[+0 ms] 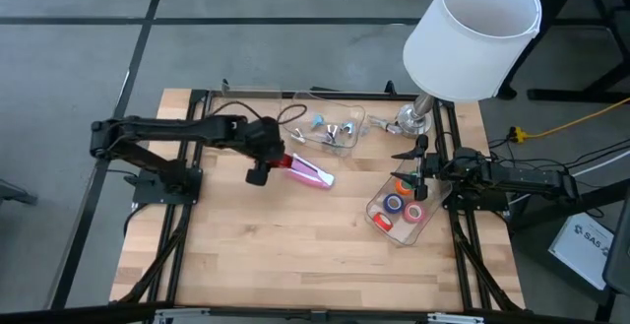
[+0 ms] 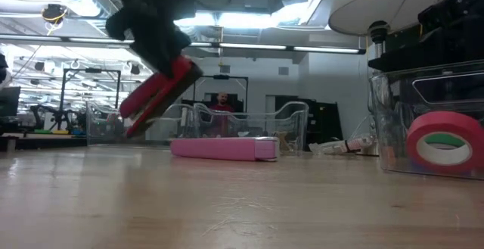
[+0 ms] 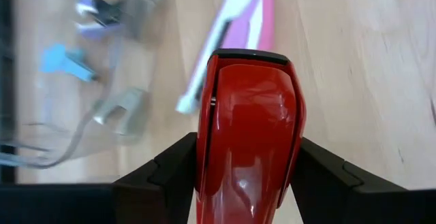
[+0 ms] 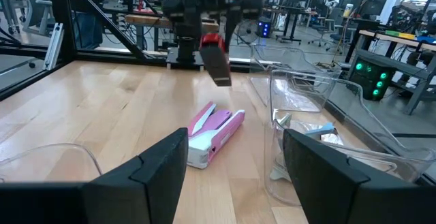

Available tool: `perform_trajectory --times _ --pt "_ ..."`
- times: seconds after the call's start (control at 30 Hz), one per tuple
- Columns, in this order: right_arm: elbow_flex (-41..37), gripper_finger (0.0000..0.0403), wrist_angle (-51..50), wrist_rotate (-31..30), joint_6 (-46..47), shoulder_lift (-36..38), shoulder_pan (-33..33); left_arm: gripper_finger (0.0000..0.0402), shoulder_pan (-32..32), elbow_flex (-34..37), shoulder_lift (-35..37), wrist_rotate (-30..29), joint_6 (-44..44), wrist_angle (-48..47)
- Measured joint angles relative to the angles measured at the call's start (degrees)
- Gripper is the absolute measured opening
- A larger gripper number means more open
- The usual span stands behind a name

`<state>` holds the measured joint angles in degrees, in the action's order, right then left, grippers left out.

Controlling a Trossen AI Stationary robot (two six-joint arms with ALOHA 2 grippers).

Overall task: Pick and place Stapler, Stapler remover, tape
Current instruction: Put the red stapler into the top left transparent bin

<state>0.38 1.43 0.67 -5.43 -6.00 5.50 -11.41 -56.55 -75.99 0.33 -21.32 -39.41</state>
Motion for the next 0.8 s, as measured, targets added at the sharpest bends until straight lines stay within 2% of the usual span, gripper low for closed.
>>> perform_trajectory --times 0.23,0.57,0.8 --pt "0.0 0.0239 0.0 0.0 -0.02 0.0 0.01 0.0191 -0.73 -0.02 5.34 -1.29 2.25 1.64" --pt "0.0 0.0239 0.0 0.0 -0.01 0.0 -0.01 0.0191 -1.42 -0.04 12.24 -7.77 1.09 3.64" --pt "0.0 0.0239 0.0 0.0 -0.02 0.0 -0.01 0.0191 -5.33 -0.07 18.33 -9.85 0.6 5.16"
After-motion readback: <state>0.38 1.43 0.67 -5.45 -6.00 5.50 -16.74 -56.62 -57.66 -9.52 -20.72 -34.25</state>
